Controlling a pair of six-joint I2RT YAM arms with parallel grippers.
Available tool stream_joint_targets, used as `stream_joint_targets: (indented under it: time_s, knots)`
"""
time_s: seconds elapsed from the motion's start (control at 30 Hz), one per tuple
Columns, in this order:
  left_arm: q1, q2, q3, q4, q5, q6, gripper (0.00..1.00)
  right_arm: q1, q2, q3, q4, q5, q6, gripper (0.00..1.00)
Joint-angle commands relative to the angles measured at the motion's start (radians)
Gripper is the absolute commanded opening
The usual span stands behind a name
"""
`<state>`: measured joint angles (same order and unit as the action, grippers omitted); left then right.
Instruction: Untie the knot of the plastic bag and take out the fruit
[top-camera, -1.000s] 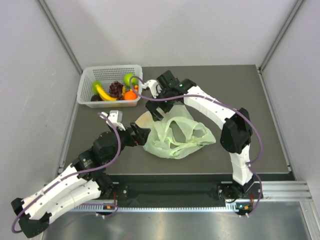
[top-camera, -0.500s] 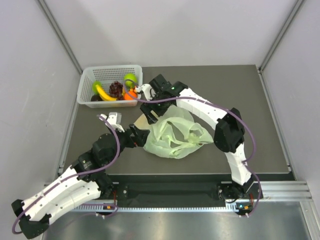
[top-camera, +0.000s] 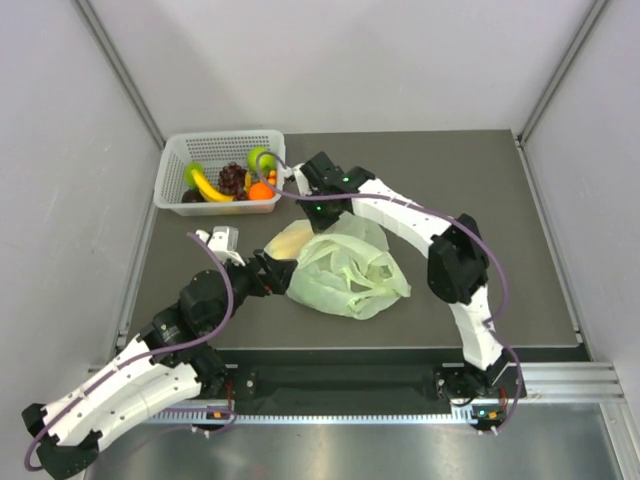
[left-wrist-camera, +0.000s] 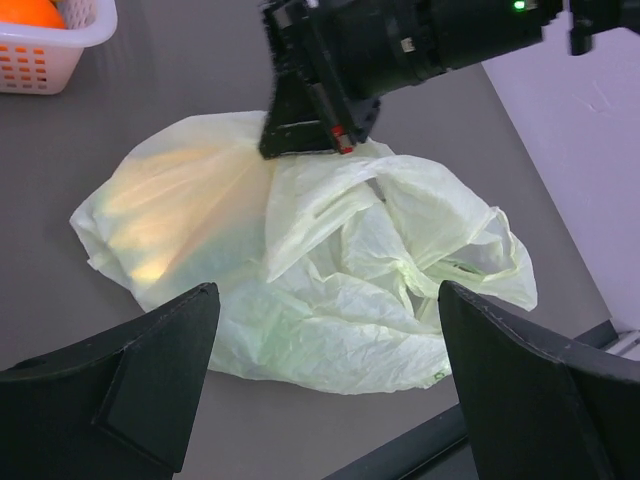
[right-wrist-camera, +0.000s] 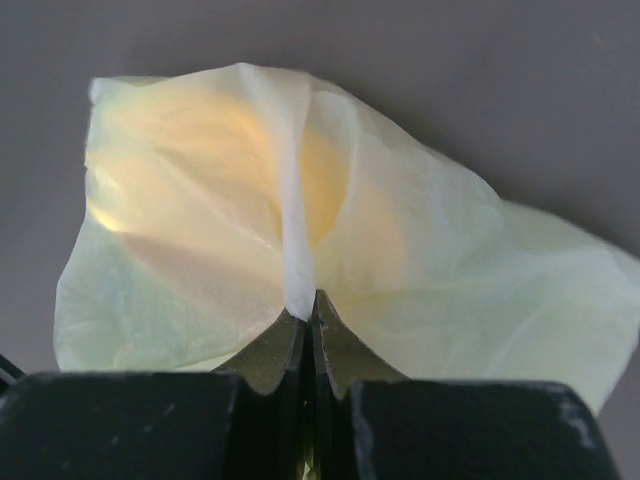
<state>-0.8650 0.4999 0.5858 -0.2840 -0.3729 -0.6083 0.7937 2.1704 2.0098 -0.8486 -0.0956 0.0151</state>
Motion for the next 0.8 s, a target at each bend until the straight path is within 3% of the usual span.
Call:
stream_joint_targets:
  time_s: [0.0, 0.17, 0.47, 0.57, 0.77]
  knots:
    - [-0.003, 0.009, 0.006, 0.046, 0.028, 0.001, 0.95, -0.059, -0.243, -0.126, 0.149, 0.089, 0.135, 0.00]
    - [-0.003, 0.071, 0.028, 0.066, 0.116, 0.025, 0.94, -0.120, -0.526, -0.434, 0.333, 0.131, 0.249, 0.00]
    - [-0.003, 0.215, 0.043, 0.147, 0.226, 0.051, 0.93, -0.136, -0.940, -0.750, 0.396, 0.194, 0.448, 0.00]
    - [-0.003, 0.255, 0.048, 0.177, 0.267, 0.055, 0.92, -0.133, -1.011, -0.873, 0.489, 0.168, 0.505, 0.00]
    - [-0.003, 0.337, 0.031, 0.255, 0.347, 0.048, 0.92, -0.145, -0.992, -0.921, 0.464, 0.139, 0.468, 0.03]
